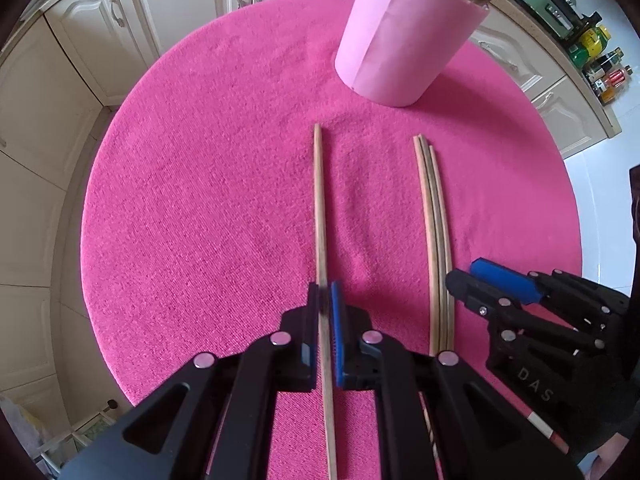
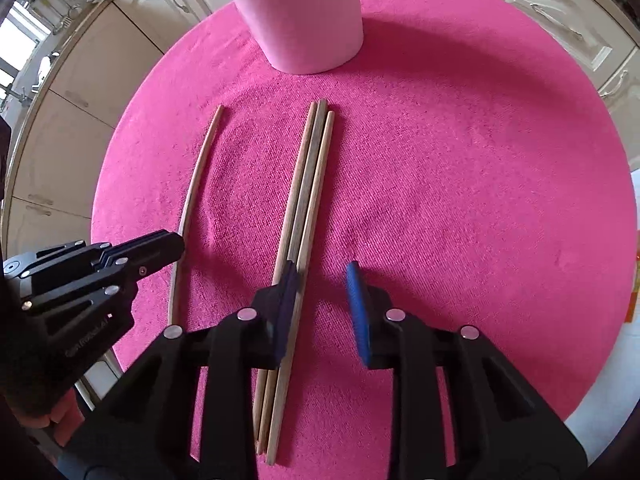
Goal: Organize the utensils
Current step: 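Lower both tools to the remaining chopsticks and grasp one chopstick each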
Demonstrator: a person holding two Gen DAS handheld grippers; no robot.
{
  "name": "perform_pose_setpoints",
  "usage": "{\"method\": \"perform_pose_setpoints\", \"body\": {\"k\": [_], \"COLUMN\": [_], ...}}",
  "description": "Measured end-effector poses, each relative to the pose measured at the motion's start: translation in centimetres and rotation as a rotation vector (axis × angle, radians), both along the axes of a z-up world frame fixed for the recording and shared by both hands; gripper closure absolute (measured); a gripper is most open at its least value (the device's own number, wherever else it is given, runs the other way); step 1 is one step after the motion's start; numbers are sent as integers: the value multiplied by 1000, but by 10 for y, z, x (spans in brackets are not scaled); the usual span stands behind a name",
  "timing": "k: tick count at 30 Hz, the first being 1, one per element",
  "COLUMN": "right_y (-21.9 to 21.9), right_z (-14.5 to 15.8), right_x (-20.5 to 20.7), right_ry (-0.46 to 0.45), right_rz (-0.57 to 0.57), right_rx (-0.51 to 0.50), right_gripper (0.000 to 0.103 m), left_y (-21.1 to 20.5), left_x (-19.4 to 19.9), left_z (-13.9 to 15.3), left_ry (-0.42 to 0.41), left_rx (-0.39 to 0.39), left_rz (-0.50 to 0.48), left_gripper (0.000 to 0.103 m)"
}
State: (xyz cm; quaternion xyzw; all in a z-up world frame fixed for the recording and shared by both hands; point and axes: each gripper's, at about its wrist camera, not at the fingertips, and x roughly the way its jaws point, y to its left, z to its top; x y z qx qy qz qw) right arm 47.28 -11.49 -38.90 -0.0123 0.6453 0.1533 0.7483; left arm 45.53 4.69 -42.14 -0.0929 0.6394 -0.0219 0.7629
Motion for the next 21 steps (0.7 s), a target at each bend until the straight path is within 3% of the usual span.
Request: {"method": "perform_pose_setpoints", "body": {"k": [7,14,18,21], "right_y": [2,30,33,41], "right_z": [-1,-5,-5,-6], "right_x": [2,10,12,13], "right_ry": [22,28,29,9], "right_rz": [-27,14,10,47], "right_rx": [-18,-116,-127,-147], "right_gripper": [77,77,78,85], "left_y": [-5,-11,-26,-30], "left_x": [14,34,42,40], "left_z": [-11,-15,-16,-15], "left_ry": [42,108,95,72], "left_rx": [20,60,94,103], "left_rz": [-2,-15,-43,-56], "left_gripper": [96,96,96,97]}}
